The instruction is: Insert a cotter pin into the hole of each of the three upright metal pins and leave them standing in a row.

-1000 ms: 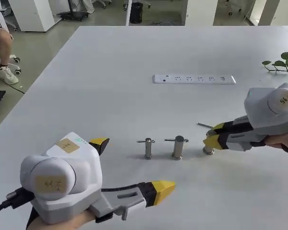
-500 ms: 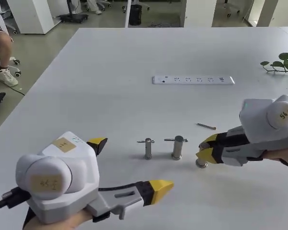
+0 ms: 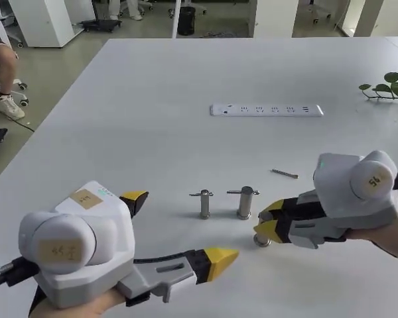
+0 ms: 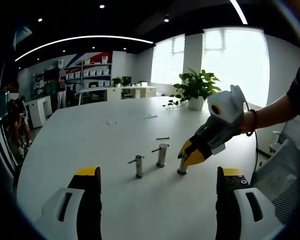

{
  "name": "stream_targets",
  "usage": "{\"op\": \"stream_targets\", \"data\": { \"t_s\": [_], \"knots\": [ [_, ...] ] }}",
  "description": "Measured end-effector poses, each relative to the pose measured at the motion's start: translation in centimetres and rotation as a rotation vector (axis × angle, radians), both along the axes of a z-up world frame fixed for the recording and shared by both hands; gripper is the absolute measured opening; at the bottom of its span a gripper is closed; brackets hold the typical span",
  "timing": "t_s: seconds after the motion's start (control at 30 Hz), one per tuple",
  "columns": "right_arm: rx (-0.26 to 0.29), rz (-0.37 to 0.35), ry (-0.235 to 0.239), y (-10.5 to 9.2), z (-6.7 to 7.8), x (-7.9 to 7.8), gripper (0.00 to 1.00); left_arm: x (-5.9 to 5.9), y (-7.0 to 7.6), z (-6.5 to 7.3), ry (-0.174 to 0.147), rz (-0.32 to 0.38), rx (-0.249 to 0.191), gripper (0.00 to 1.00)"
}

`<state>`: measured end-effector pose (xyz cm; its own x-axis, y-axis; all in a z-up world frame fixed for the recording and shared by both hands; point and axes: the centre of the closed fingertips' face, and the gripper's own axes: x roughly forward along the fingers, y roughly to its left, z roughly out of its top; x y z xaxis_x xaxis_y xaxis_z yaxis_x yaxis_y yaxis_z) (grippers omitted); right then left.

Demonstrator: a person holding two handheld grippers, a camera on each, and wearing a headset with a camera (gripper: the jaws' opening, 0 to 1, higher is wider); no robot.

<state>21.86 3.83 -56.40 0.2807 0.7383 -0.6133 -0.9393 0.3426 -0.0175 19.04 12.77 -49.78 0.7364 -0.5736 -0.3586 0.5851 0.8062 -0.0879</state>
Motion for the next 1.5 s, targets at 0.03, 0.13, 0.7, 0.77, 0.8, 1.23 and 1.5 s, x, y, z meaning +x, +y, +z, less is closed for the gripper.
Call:
{"op": "stream_targets", "data": {
  "t_s": [0.03,0.13,0.7,0.77,0.8,1.23,1.5],
  "knots": [
    [0.002,0.0,0.0,0.1,0.0,0.0,0.08,0.0,0.0,0.0,0.0,0.002,0.001,0.96],
    [-0.001,0.006,-0.006,0.3,-0.3,-0.2,0.08,0.0,0.1,0.0,0.002,0.003,0.0,0.96],
    [0.029,0.0,-0.003,0.0,-0.4,-0.2,0.09,-0.3,0.2,-0.6,0.027,0.006,0.005,0.95],
    [0.03,0.004,-0.004,0.0,-0.4,-0.3,0.09,-0.3,0.1,-0.6,0.027,0.004,0.008,0.94],
    [0.034,0.005,-0.001,0.0,-0.3,-0.3,0.1,-0.3,0.1,-0.6,0.028,0.002,0.01,0.94],
    [0.063,0.011,0.018,-1.3,2.4,0.1,0.21,-0.3,0.3,-0.3,0.017,0.008,0.023,0.95],
    [0.051,0.003,0.03,-2.3,3.8,0.9,0.21,-0.1,0.5,-0.3,0.016,0.022,0.026,0.96]
  ]
}}
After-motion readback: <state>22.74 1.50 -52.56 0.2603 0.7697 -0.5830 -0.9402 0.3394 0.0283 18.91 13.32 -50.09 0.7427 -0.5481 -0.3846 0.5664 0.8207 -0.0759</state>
